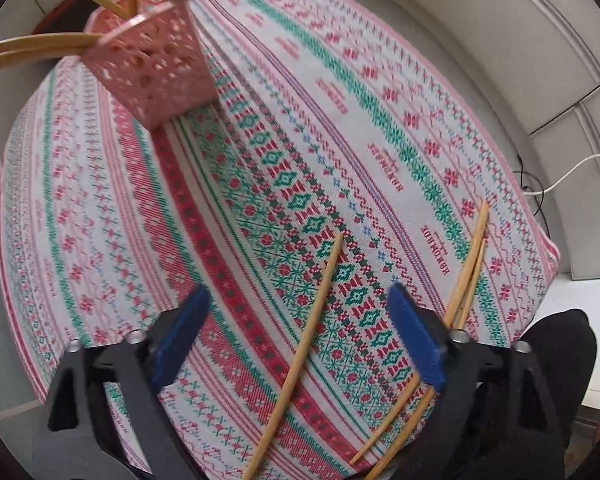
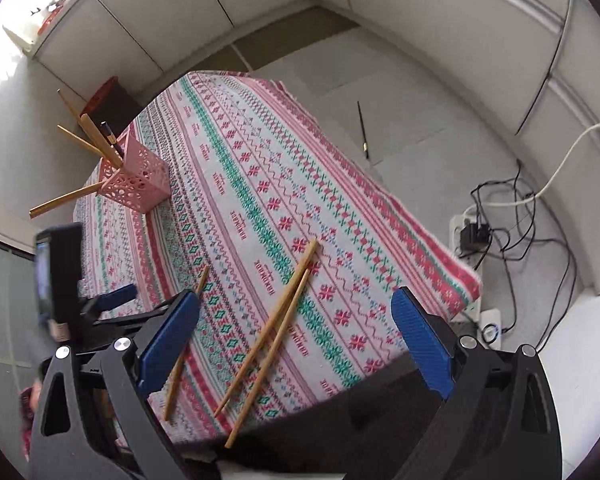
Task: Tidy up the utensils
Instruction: 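Return both tools to the pile and grasp a chopstick with each tool, then lift both chopsticks upright and carry them over the pink basket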
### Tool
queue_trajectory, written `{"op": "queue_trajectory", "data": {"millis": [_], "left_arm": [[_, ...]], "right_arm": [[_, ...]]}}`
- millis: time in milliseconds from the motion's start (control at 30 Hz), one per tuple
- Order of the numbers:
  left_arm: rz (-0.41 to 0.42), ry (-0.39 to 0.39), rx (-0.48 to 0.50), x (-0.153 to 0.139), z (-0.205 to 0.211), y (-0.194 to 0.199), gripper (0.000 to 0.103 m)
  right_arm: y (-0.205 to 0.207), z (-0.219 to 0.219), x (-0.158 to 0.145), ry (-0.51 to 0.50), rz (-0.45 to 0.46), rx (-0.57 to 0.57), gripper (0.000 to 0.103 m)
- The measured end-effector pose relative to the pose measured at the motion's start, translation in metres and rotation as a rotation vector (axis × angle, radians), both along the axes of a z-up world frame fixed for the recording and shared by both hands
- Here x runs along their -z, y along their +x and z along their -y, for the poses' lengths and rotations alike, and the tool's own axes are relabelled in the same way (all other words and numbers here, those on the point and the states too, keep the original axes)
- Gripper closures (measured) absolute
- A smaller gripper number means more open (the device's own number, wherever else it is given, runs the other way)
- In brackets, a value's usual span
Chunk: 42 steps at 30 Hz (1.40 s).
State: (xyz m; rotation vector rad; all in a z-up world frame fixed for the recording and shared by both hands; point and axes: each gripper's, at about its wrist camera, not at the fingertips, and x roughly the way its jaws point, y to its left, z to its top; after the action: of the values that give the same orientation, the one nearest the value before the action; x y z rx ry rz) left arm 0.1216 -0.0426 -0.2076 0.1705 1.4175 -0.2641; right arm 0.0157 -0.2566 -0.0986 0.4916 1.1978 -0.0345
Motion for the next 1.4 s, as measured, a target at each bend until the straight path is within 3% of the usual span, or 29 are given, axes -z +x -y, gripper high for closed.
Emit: {"op": "queue_trajectory", "data": {"millis": [33,100,167,233,333,400,500,567,700,900,1033,1200,1233,1400], "left_arm": [[-0.015,0.002,0.010,0.006,0.003,0.002,0.044],[-0.037,0.014,0.025,0.018,0.008,0.004,0.058],[-0.024,0.033,0.044,0.025,0.013,0.004,0.063],[-0.016,0.024,0.066,0.024,0.017,0.003,0.080],[-0.002,0.047,0.102,0.024,0.025,-0.001,0.093],[0.016,0.062,0.119,0.024,0.030,-0.004,0.097],[0.038,0.058,0.112,0.020,0.028,-0.006,0.099],[0.056,0.043,0.099,0.010,0.016,-0.009,0.099],[0.101,0.002,0.076,-0.013,0.004,-0.011,0.099],[0.126,-0.018,0.079,-0.026,-0.001,-0.015,0.099],[0.132,-0.015,0.065,-0.030,-0.002,-0.014,0.099],[0.145,-0.020,0.049,-0.034,-0.010,-0.011,0.098],[0.148,-0.021,0.047,-0.034,-0.010,-0.011,0.098],[0.182,-0.037,0.029,-0.047,-0.017,-0.015,0.098]], "right_arm": [[0.001,-0.001,0.001,0.003,-0.009,-0.005,0.009],[0.003,-0.004,0.006,0.000,-0.023,-0.011,0.009],[0.006,-0.006,0.013,0.007,-0.040,-0.005,0.009],[0.009,-0.006,0.024,0.021,-0.069,0.016,0.009],[0.013,-0.007,0.042,0.045,-0.124,0.033,0.009],[0.016,-0.008,0.056,0.050,-0.159,0.045,0.011],[0.021,-0.011,0.075,0.047,-0.209,0.049,0.032],[0.023,-0.015,0.085,0.044,-0.236,0.033,0.059],[0.026,-0.019,0.095,0.029,-0.260,0.028,0.061],[0.034,-0.022,0.101,0.045,-0.281,0.041,0.068],[0.039,-0.028,0.109,0.016,-0.311,0.024,0.082],[0.044,-0.039,0.107,-0.036,-0.262,0.028,0.085],[0.046,-0.040,0.107,-0.035,-0.250,0.031,0.094],[0.049,-0.041,0.101,0.029,-0.199,0.057,0.097]]}}
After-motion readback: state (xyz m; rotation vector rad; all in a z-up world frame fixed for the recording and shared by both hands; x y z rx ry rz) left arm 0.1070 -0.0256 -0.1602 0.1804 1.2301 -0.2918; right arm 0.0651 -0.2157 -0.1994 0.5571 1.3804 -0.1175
